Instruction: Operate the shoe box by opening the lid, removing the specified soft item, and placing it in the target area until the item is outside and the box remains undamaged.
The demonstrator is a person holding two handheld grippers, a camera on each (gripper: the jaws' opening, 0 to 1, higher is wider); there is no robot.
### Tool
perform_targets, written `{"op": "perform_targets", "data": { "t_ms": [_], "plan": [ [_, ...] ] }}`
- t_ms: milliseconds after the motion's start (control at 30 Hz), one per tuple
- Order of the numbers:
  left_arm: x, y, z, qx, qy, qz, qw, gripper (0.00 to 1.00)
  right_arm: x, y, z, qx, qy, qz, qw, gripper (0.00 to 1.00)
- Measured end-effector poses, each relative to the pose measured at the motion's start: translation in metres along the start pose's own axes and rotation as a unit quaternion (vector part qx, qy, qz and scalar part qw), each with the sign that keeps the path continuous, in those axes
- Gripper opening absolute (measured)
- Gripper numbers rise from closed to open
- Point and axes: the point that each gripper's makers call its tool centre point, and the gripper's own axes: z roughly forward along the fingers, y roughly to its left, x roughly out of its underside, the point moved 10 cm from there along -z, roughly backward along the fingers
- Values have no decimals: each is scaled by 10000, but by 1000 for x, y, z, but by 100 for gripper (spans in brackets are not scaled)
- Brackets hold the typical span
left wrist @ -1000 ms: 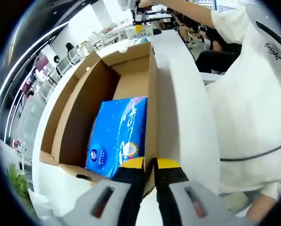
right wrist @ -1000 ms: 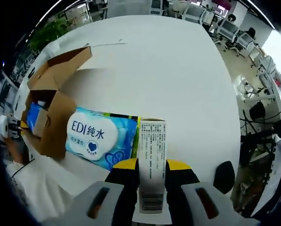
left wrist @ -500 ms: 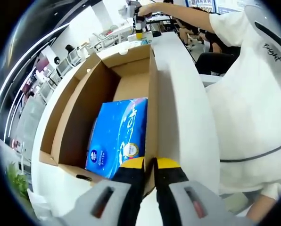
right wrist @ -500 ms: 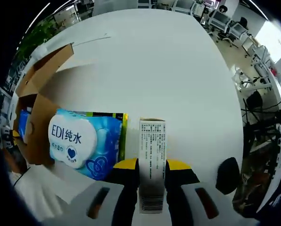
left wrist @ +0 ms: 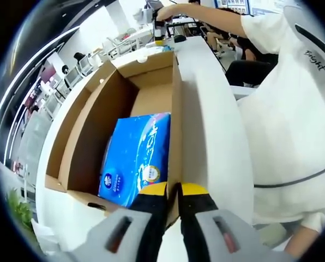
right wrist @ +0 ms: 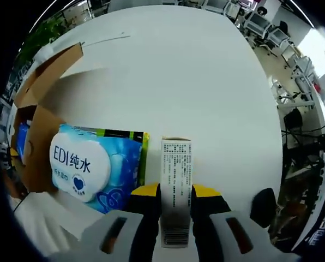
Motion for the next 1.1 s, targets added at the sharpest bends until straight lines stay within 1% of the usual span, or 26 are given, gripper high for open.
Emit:
{"op": "perform_targets", "data": {
  "t_ms": [67, 100, 133, 200, 233, 267, 300, 333, 367, 433, 500, 567, 700, 733, 800, 867, 967, 1000, 1033, 1067, 1100],
  "plan": [
    [0, 0, 0, 5, 7, -3, 10000, 7, 0, 0, -1, -32, -18, 6, 10000, 20],
    [0, 0, 0, 5, 10, -1, 10000, 7, -1, -1, -1, -87, -95, 91, 9999, 20],
    [0, 0, 0, 3, 17, -5, 10000, 7, 0, -2, -2, -103, -100, 172, 9997, 20],
    [0, 0, 0, -4, 18, 0, 10000, 7, 0, -2, -2, -112, -117, 122, 9998, 20],
    [0, 0, 0, -5, 18, 0, 10000, 7, 0, -3, -1, -62, -57, 108, 9999, 20],
    [0, 0, 0, -5, 18, -2, 10000, 7, 0, -5, -1, -33, -66, -4, 10000, 20],
    [0, 0, 0, -6, 20, -5, 10000, 7, 0, -6, 0, -70, -75, 35, 9999, 20],
    [0, 0, 0, -5, 25, -9, 10000, 7, 1, -4, 2, -206, -70, 47, 9998, 20],
    [0, 0, 0, -4, 28, -10, 10000, 7, 2, -3, 2, -267, -68, -10, 9996, 20],
    [0, 0, 0, -4, 25, -17, 10000, 7, 1, -4, 3, -229, -139, 55, 9996, 20],
    [0, 0, 0, -4, 22, -13, 10000, 7, 1, -6, 4, -136, -126, 25, 9998, 20],
    [0, 0, 0, -7, 16, -12, 10000, 7, 1, -7, 4, -52, -179, 7, 9998, 20],
    [0, -1, 0, -13, 6, -2, 10000, 7, 1, -9, 3, -43, -225, -43, 9997, 20],
    [0, -1, 0, -15, 2, -5, 10000, 7, 0, -9, 2, -81, -389, -143, 9991, 21],
    [0, -1, 0, -21, -3, 6, 10000, 7, 0, -10, -2, -117, -611, -182, 9979, 24],
    [0, -1, 0, -21, -2, 0, 10000, 7, 2, -8, -7, -109, -637, -206, 9977, 26],
    [0, -1, 0, -26, -1, 2, 10000, 7, 5, -9, -11, 5, -713, -393, 9967, 27],
    [0, -1, 0, -30, -6, 1, 10000, 7, 6, -11, -13, 75, -798, -477, 9956, 28],
    [0, -1, 0, -34, -11, 6, 10000, 7, 6, -12, -13, 69, -873, -514, 9948, 28],
    [0, -1, 0, -38, -15, 5, 10000, 7, 6, -13, -13, -31, -1030, -592, 9929, 28],
    [0, -1, 0, -41, -17, 4, 10000, 7, 5, -12, -14, -244, -1338, -609, 9888, 30]
  ]
}}
